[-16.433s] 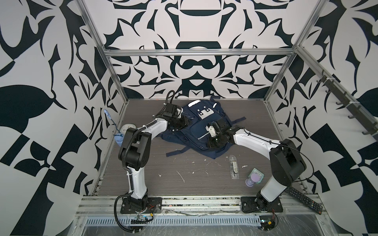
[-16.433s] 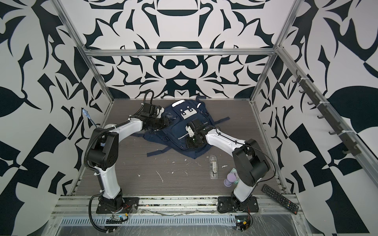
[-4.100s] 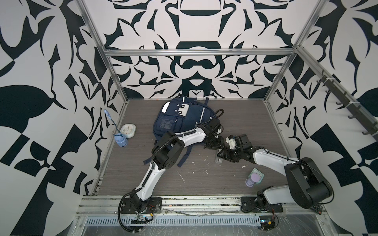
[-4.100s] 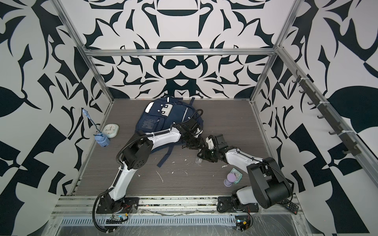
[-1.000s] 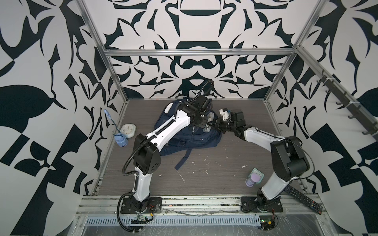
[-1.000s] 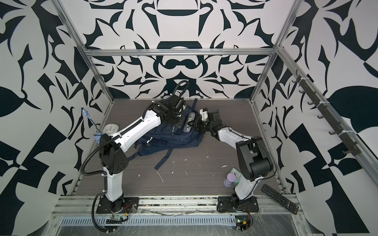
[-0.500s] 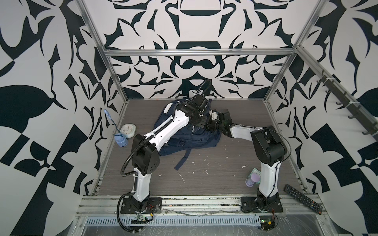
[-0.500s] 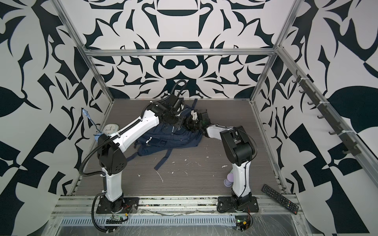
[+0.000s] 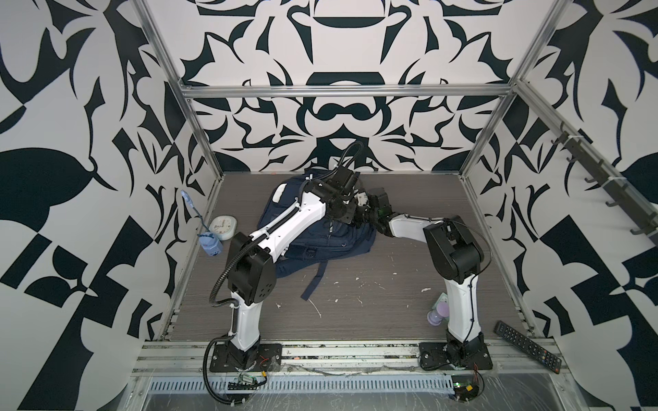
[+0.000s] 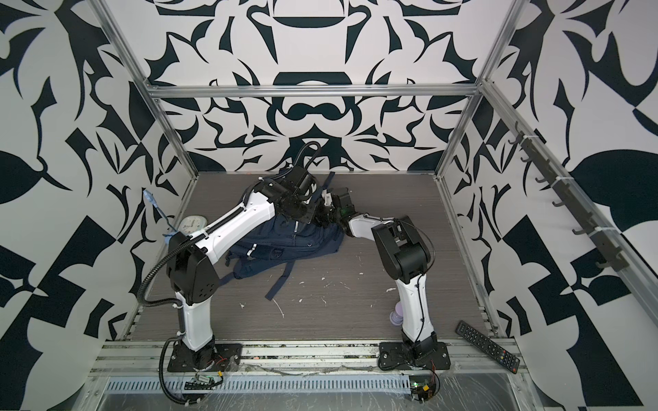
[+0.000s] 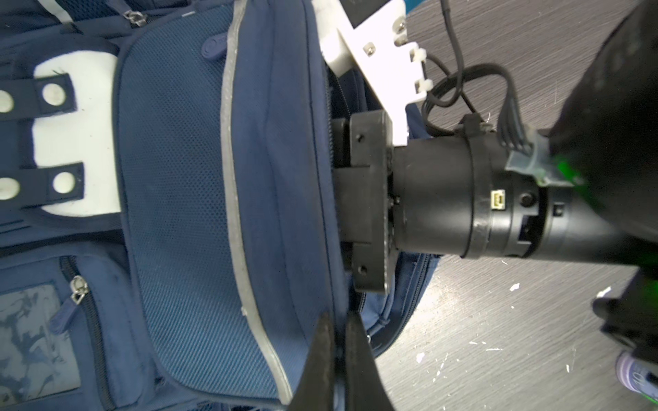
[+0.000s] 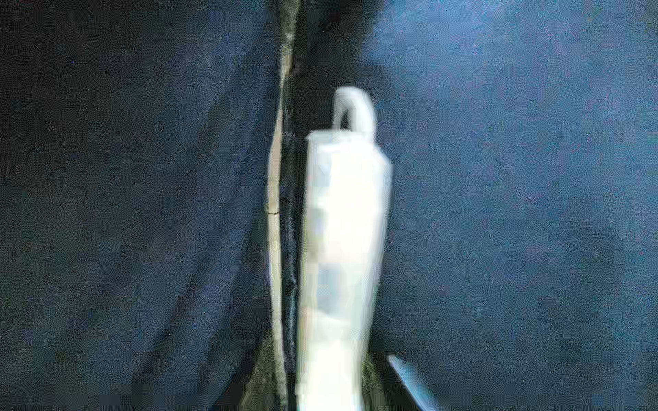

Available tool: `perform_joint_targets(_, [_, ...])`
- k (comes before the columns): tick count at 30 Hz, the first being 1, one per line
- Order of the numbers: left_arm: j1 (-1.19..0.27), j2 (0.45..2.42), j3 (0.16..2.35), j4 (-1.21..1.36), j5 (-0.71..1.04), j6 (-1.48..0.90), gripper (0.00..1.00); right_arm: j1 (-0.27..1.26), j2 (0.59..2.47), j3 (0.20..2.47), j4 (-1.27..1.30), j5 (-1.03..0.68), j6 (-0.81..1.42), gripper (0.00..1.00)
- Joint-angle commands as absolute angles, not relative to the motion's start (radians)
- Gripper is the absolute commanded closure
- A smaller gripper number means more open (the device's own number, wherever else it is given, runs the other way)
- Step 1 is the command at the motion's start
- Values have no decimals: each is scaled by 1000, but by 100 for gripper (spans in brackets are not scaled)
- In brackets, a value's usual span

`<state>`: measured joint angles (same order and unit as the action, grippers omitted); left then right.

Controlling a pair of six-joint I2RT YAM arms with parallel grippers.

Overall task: Pack the student bag
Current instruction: 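Push the clear pencil case down into the open pocket with the right gripper, then open the right gripper and lift it out of the pocket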

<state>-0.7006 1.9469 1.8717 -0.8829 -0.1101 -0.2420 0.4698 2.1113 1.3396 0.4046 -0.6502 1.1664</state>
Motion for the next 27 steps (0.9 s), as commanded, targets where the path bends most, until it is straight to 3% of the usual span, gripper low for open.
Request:
perform_joint_targets(1, [-703,1881,1867,-853,-49,-250,100,495,2043,1378,307,-655,1057,46])
perform_joint_targets(17, [-686,1921,1886,-835,-1,-256,100,451,1799,1330,-178,-460,737,40])
perform_joint_targets(27, [-704,2077,2006,-815,64,-287,99,399,1520,1126,-317,-289,625,51])
